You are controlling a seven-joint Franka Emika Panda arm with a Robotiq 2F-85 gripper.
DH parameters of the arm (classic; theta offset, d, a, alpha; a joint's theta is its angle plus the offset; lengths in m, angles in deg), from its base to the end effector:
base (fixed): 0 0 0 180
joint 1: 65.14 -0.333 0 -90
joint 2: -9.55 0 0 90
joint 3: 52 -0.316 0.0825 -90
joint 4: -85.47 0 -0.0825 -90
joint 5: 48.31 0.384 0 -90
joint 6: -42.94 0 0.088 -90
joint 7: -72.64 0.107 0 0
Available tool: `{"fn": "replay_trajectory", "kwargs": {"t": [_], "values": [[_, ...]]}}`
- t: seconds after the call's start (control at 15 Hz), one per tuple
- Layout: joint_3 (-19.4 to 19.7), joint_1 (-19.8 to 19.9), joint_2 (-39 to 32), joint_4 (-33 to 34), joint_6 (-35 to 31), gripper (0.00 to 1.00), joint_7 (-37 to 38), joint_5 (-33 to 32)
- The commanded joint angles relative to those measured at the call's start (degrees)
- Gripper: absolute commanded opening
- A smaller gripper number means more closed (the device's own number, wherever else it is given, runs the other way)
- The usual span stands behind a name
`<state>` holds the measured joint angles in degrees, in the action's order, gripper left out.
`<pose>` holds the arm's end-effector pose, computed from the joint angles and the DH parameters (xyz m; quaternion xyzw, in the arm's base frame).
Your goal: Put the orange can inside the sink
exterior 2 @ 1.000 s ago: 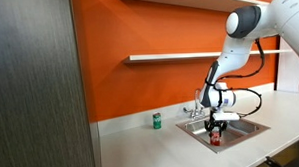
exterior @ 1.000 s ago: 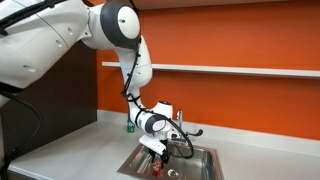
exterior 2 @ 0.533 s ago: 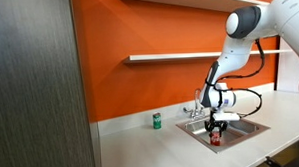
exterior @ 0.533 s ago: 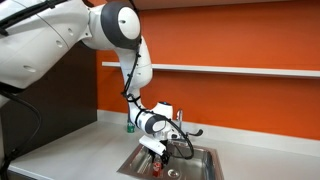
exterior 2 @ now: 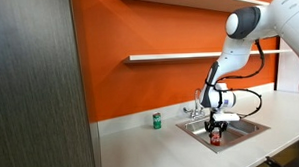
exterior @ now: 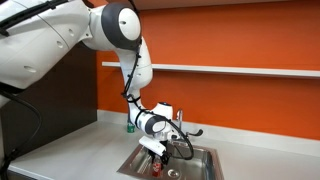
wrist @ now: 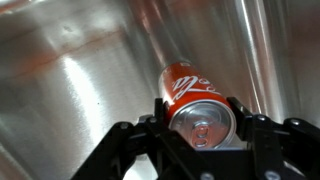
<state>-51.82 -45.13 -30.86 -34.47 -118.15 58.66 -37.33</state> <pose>0.5252 -0.2031 0.0801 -0.9891 0.1437 -0.0152 0.0273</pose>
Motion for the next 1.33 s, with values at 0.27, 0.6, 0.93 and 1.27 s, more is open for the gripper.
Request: {"fn": "replay_trajectory", "kwargs": {"t": [0.27, 0.6, 0.93, 1.27], "values": [[-1.1, 1.2, -0.8, 0.9, -0.6, 0.39, 0.3, -0.5], [-0.8, 1.1, -0.4, 0.6, -0.4, 0.98, 0.5, -0.6], [-1.2, 1.4, 1.5, -0.1, 0.1, 1.0, 0.3, -0.3], [-1.1, 1.2, 4.3, -1.2, 0.1, 1.0, 0.3, -0.3]]}}
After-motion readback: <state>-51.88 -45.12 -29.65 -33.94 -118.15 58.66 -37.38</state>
